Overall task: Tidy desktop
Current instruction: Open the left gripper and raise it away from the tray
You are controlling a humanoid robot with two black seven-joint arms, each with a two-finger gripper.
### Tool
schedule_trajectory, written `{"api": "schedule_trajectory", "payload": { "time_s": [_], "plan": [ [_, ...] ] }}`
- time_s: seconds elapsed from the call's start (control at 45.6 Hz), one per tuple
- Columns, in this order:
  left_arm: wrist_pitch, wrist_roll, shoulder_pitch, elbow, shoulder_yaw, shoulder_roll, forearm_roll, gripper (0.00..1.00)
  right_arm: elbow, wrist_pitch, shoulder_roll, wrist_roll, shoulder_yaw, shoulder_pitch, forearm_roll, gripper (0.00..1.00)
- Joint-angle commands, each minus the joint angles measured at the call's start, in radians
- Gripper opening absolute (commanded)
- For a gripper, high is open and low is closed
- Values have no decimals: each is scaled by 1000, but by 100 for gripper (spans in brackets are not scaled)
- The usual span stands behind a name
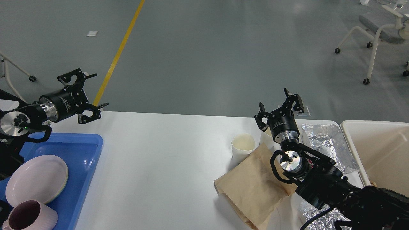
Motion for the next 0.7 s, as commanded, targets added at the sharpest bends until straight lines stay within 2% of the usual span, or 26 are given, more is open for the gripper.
{"api": "schedule_trajectory", "payload": {
  "time_s": [0.0,0.263,0.395,0.57,0.68],
  "plan": [
    [14,6,10,29,-84,-56,-31,100,3,0,0,0,0,0,0,100],
    [16,-5,22,29,-175,-101,-128,100,7,2,2,0,0,-2,-1,100],
    [14,-14,80,29,-200,-136,-127,100,4,2,2,0,0,-2,0,100],
    [0,-105,131,29,-200,-260,-127,100,1,0,2,0,0,0,-1,100],
    [-15,-171,204,29,-203,-335,-127,100,1,0,2,0,0,0,-1,100]
  ]
}}
